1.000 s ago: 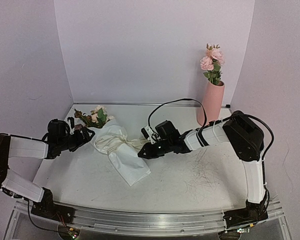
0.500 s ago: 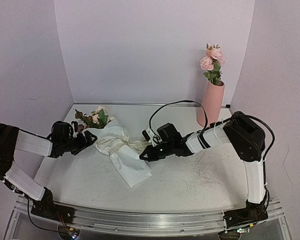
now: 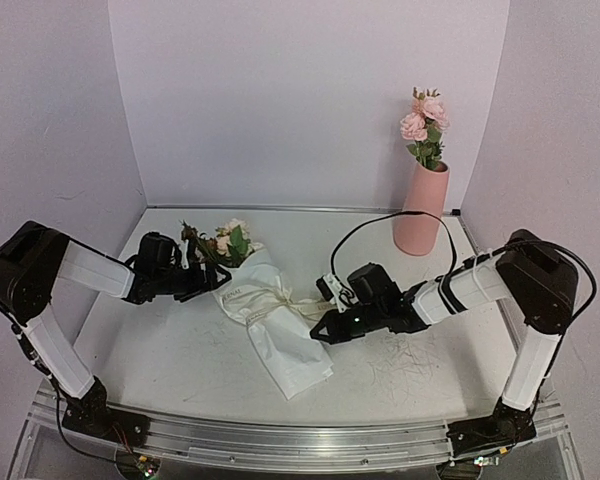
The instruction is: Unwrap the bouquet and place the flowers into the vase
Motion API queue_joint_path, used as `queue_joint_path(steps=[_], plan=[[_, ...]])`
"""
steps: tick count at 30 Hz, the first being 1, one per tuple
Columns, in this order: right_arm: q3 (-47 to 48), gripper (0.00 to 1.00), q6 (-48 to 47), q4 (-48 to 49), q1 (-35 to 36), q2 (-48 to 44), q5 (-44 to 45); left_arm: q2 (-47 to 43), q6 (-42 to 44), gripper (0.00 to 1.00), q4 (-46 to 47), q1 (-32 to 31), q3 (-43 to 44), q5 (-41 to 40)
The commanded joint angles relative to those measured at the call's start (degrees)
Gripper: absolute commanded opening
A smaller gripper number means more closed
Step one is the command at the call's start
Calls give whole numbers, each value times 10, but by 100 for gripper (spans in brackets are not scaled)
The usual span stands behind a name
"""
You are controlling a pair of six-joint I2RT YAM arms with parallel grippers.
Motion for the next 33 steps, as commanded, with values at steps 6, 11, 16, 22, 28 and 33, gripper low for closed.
queue_joint_path(steps=[6, 11, 16, 22, 28, 33], plan=[[-67, 31, 26, 12, 24, -71, 10, 92, -3, 96, 53, -46, 98, 27], [-75, 48, 17, -25, 24, -123, 72, 123, -16, 96, 55, -62, 134, 24], [-46, 53, 10, -111, 17, -150, 160, 88, -6, 99, 54, -61, 109, -30], [-7, 63, -20, -134, -13, -165, 173, -26, 0, 100, 24, -60, 36, -125], [71, 64, -18, -164, -43, -123, 163, -139, -79, 100, -80, -49, 5, -265], [77, 74, 34, -174, -74, -114, 167, -207, -45, 100, -180, -43, 2, -343]])
